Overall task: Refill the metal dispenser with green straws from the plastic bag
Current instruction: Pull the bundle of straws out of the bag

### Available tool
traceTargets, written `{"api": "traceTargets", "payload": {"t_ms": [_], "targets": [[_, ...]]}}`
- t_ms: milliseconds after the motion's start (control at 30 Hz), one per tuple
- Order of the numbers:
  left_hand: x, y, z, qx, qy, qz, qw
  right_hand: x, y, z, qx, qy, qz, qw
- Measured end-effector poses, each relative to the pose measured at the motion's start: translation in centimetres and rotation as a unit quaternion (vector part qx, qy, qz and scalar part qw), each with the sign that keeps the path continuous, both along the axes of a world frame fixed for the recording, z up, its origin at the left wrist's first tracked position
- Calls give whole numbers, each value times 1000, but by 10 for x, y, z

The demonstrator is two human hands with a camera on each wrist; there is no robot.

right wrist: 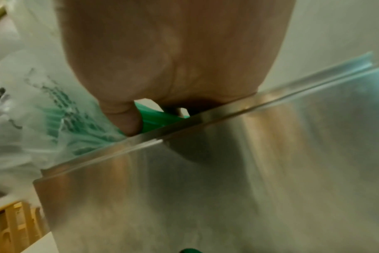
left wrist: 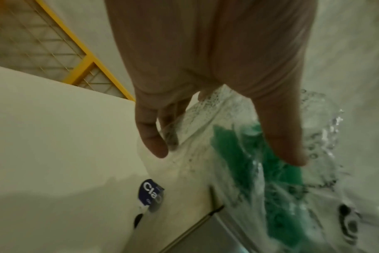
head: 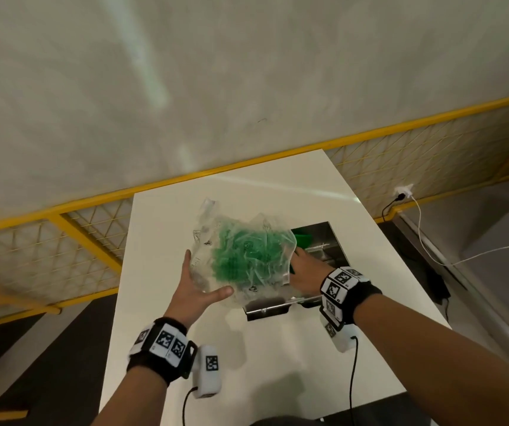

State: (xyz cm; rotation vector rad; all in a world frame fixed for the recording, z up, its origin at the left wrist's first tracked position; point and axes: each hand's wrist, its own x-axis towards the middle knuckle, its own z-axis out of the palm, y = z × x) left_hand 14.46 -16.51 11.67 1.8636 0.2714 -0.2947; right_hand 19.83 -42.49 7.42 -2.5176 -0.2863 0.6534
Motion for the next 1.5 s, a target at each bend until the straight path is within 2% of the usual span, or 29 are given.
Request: {"api": "traceTargets", "payload": {"t_ms": [100, 233, 400, 467, 567, 767, 867, 933, 1033, 1100, 1167, 1267, 1333, 1433, 1500], "targets": [[21, -9, 4, -19, -38, 3, 999, 2, 2, 1, 12, 18, 11, 1000], [41, -14, 22, 17, -103, -23, 994, 4, 9, -3, 55, 39, -9, 998], [44, -3, 21, 21, -103, -35, 994, -6, 15, 19, 43, 56, -1, 997], [42, -2, 21, 16, -110, -32, 993, -10, 6, 24, 50, 15, -14, 999], [41, 0, 22, 21, -130, -27, 991, -19, -7, 27, 115, -39, -74, 990], [43, 2, 24, 61, -177, -23, 982, -25, -11, 16, 72, -163, -190, 965], [44, 4, 32, 71, -208, -4, 976, -29, -5, 11, 95, -216, -217, 947], [42, 5, 40, 87, -235, 6, 968, -30, -1, 8, 111, -227, -192, 948], [37, 9, 48, 116, -257, -7, 959, -29, 3, 11, 129, -171, -178, 960], [29, 15, 47, 127, -253, 3, 959, -31, 1, 16, 108, -152, -153, 971], [18, 19, 39, 115, -246, 65, 960, -36, -3, 23, 111, -149, -133, 973], [1, 21, 18, 35, -208, 161, 964, -50, -14, 34, 111, -131, -85, 982], [-7, 19, 2, -18, -150, 161, 975, -61, -24, 38, 91, -124, -63, 986], [-11, 14, -17, -65, -86, 171, 979, -76, -41, 44, 135, -165, -93, 973], [-9, 12, -22, -85, -78, 202, 973, -79, -53, 44, 142, -245, -133, 950]]}}
